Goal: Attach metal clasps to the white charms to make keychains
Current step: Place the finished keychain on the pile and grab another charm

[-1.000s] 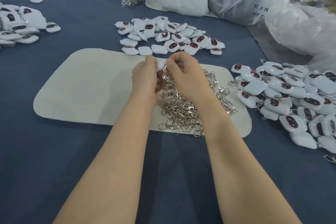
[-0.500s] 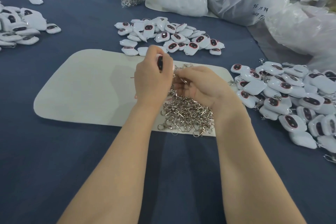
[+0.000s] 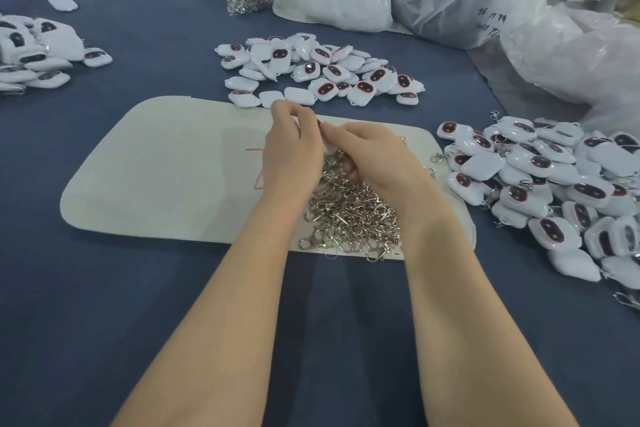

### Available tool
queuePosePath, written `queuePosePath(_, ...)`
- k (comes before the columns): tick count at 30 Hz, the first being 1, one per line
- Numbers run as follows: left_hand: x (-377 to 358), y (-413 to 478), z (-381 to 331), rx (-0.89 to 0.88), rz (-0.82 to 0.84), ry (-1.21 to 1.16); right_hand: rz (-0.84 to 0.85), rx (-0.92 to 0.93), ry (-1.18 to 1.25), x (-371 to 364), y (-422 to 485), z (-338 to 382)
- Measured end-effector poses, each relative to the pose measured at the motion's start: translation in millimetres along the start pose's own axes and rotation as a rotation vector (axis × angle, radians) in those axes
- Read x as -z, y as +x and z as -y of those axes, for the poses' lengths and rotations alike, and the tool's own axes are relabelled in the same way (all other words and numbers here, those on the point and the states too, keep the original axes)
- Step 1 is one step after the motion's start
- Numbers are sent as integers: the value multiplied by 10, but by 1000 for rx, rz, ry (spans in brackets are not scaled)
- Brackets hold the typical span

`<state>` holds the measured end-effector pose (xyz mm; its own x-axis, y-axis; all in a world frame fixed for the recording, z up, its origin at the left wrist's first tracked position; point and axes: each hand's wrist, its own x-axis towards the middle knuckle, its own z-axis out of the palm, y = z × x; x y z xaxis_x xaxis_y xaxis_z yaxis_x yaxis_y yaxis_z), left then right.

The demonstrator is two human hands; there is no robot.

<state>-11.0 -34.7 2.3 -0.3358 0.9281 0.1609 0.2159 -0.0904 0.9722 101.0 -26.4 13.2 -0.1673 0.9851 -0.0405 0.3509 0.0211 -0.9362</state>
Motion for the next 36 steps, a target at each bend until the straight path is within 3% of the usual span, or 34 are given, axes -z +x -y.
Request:
queuePosePath(2,0,-12,-13,-6,-18,-28,36,-50,121,24,-24,11)
queuePosePath(3,8,-5,-19,9,-22,-64,-24,-67,217,25,-22,34)
queuePosePath(6,32,27,-31,84,-17,-186,-421,-7,809,92,-10,116)
queuePosePath(8,43,40,-31,122,-30,-216,-600,109,1228,234,-3,93)
queuePosePath(10,38,49,-31,142,-52,-236,-690,124,1345,347,-11,25)
queuePosePath(15,22,66,-13,170,-90,-277,-831,10,809,172,33,10)
queuePosePath(23,64,140,29,407,-233,-565,-464,58,-267,-192,373,88)
queuePosePath(31,50,155,83,404,-298,-549,-168,75,-577,-614,1039,144)
queuePosePath(36,11,181,97,409,-284,-543,-134,9,-748,-688,1211,61)
